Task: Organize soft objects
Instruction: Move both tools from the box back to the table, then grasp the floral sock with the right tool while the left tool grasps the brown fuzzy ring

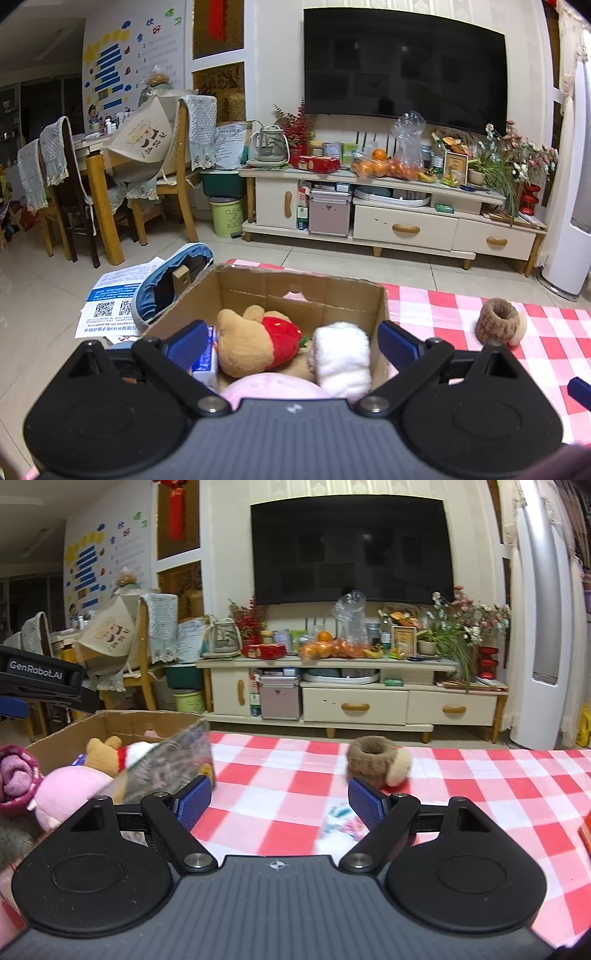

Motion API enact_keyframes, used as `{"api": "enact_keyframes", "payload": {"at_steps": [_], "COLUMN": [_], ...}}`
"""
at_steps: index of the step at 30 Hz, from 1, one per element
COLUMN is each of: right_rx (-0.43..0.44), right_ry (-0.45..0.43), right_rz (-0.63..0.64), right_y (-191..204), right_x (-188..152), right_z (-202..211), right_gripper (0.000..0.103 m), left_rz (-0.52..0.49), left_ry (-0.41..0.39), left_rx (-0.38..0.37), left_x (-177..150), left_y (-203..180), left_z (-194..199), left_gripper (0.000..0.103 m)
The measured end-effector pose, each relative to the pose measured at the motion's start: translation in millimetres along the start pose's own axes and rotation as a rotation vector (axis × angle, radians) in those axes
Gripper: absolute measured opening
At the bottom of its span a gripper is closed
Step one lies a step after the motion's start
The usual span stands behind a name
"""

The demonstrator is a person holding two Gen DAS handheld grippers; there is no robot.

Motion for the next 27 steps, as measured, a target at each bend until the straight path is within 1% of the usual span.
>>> {"api": "enact_keyframes", "payload": {"at_steps": [5,11,15,17,20,24,27], "right_rx": [-0.035,-0.052,-0.052,-0.053,-0.052,-0.029,-0.026], "right_ry": [0.001,0.021,0.058,0.079,0.110,0.151,0.169], "right_rz": [-0.011,-0.029,-0.018,-0.020,-0.016,-0.010,0.013], "right_y": [-5,-8,-11,-15,-19,-21,-22], "right_x": [-2,-10,-23,-28,-35,-41,-44], "right_z": [4,-1,-11,-20,-34,-51,-57], "right_gripper": [0.102,0.103,0.103,0.103,0.103,0.103,0.103], "left_rz": [-0.027,-0.059,-0.087,-0.099,-0.115,-0.145,-0.173], "left_ry": [-0.004,-0.010,-0.017,-0.020,-0.028,-0.031,-0.036], "left_rx": [-0.011,-0.031,-0.046,-0.055,-0.070,-0.099,-0.106], "left_x": [-2,-4,-8,-9,-10,-14,-18], "left_y": [-12,-25,-33,-36,-44,-56,-64], "left_z": [2,6,9,10,12,14,18], "left_gripper": [0.098,0.098,0.099,0.102,0.102,0.102,0.102]}}
Point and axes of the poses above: each gripper's, at about its wrist camera, not at the fingertips, and z roughly against the way its jaws point, y to its left, x to its top, the point moved 9 cm from there along -z, roughly the way its jaws point, and after that the axes turned 6 degrees about -y, right-handed, at the moved point
